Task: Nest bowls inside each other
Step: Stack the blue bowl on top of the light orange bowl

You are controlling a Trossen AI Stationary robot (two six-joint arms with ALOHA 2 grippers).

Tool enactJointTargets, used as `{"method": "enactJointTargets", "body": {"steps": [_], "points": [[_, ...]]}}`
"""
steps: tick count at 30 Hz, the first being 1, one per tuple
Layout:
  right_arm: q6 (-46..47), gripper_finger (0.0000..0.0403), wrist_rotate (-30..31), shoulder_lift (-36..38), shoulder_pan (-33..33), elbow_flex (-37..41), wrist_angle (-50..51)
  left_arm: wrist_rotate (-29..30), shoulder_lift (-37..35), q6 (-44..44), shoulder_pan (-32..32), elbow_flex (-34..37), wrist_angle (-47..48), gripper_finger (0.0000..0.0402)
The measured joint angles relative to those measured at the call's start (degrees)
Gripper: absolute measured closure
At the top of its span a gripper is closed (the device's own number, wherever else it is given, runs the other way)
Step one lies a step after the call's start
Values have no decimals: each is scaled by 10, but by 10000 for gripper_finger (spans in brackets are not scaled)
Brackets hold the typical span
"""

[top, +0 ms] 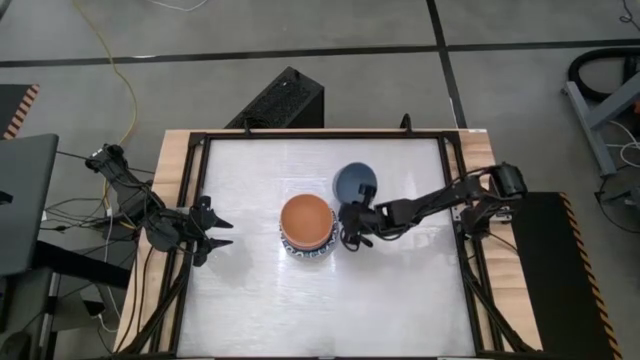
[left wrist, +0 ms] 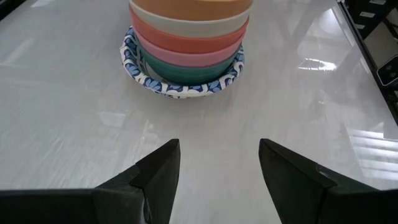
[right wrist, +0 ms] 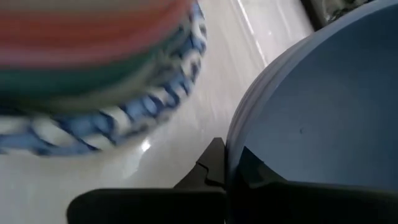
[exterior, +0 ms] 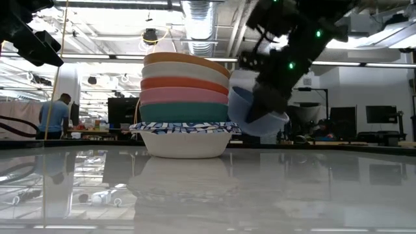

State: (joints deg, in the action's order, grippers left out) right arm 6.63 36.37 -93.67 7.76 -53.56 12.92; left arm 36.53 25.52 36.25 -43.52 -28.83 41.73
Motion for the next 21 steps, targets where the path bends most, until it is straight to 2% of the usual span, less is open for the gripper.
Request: {"method": "enactJointTargets", "body": {"steps": [6,11,18,21], "points": [[-30,393,80,0,45,-84,68,0,0,0,0,0,0,194],[-98,393,115,0,60,-155,66,0,0,0,0,0,0,194],[-178,393,116,0,62,-235,62,0,0,0,0,0,0,194],[-231,393,85,1,61,-248,50,0,0,0,0,0,0,194]]}}
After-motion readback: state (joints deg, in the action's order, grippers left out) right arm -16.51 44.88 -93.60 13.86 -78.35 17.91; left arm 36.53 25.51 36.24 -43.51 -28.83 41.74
